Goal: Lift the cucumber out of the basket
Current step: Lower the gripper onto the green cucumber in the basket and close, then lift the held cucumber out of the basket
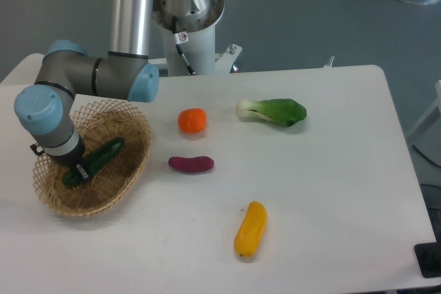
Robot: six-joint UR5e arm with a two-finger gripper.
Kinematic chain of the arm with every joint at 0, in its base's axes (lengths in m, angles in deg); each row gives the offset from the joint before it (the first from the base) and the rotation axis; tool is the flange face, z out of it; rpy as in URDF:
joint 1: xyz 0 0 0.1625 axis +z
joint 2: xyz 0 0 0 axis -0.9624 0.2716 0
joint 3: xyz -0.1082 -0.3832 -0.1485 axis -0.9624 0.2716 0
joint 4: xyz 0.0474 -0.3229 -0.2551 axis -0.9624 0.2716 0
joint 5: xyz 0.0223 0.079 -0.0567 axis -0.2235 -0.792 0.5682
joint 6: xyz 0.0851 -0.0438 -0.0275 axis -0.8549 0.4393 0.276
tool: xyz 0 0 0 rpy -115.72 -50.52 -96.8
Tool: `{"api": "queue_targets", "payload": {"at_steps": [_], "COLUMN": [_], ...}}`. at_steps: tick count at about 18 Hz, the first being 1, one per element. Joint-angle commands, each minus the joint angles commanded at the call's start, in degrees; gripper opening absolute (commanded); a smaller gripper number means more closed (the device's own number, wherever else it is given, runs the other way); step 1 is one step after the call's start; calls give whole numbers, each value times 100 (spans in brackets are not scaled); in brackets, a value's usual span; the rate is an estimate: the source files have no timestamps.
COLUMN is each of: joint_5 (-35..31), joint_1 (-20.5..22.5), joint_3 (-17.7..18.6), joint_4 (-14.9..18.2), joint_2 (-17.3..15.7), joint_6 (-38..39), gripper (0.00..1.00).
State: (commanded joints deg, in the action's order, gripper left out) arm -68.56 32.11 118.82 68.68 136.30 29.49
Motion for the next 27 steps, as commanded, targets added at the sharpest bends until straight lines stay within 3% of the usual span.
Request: {"api": "queue_targets", "payload": {"at_steps": [2,6,12,17,23,27], "joint_5": [0,18,44,53,26,9], "joint_1": [166,465,1159,1731,2416,2908], "joint_3": [-88,-606,-1028,-1608,-2100,-2566], "joint_4": [157,869,967,1608,1723,1741], "joint_2": [-114,-123,-80,17,438,904], "joint_6": [0,-44,-394,-1053,-2020,-2740], "gripper": [11,12,12,12,12,12]}}
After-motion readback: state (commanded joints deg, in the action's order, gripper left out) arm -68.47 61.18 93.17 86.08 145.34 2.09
